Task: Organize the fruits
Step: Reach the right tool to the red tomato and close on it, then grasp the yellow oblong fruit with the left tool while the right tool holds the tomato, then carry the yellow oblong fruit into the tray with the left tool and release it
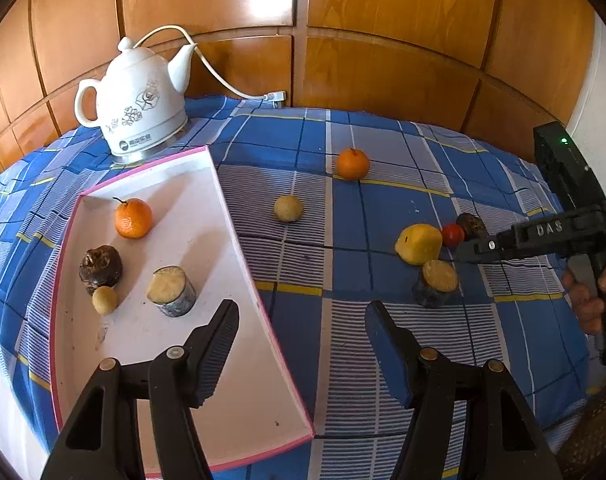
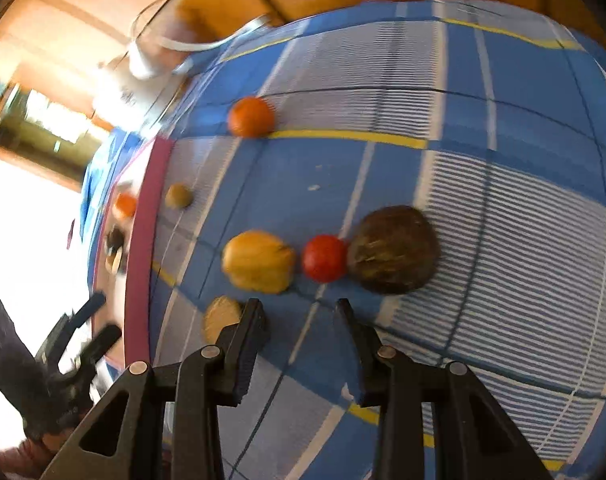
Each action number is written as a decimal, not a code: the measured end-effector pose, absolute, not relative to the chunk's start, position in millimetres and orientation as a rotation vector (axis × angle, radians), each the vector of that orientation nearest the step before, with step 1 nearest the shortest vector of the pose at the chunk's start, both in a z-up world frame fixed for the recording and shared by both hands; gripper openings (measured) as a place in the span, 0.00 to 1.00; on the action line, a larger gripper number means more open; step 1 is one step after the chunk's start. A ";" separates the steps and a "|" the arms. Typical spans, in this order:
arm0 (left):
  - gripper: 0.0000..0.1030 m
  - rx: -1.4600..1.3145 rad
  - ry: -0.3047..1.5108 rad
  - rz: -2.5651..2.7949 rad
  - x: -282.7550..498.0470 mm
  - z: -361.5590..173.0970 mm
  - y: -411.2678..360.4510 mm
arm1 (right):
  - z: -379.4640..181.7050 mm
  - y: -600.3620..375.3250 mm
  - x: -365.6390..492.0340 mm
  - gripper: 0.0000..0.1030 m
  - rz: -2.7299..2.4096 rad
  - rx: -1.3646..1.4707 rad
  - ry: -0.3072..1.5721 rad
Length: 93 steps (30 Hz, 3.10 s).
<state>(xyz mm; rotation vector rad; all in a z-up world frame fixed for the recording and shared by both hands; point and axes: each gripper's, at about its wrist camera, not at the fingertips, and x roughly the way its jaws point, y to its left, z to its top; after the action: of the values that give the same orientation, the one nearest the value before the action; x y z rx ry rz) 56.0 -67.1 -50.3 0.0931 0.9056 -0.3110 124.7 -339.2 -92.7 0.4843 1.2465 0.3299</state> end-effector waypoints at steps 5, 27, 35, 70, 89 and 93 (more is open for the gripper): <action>0.64 0.097 0.918 -0.328 56.0 -54.6 -72.2 | -100.7 -353.9 128.1 0.32 0.290 0.597 1.222; 0.65 0.075 0.937 -0.392 65.2 -53.7 -88.4 | -97.0 -325.6 140.7 0.24 0.203 0.394 1.169; 0.66 0.076 0.961 -0.486 91.2 -44.4 -125.6 | -75.2 -325.7 133.7 0.24 0.202 0.294 1.159; 0.45 0.085 0.992 -0.480 125.5 -64.9 -169.6 | -46.0 -358.1 129.6 0.24 0.089 0.283 1.004; 0.46 0.061 0.913 -0.413 83.7 -38.0 -131.4 | -93.4 -305.6 133.0 0.24 0.250 0.115 1.166; 0.46 0.055 0.910 -0.416 79.2 -35.8 -128.5 | -95.0 -306.9 132.4 0.24 0.247 0.123 1.164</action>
<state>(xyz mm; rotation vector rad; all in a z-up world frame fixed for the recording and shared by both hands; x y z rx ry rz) 79.2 -128.5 -35.8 0.0553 0.9099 -0.4162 132.4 -306.9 -95.0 0.1228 1.1642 0.2465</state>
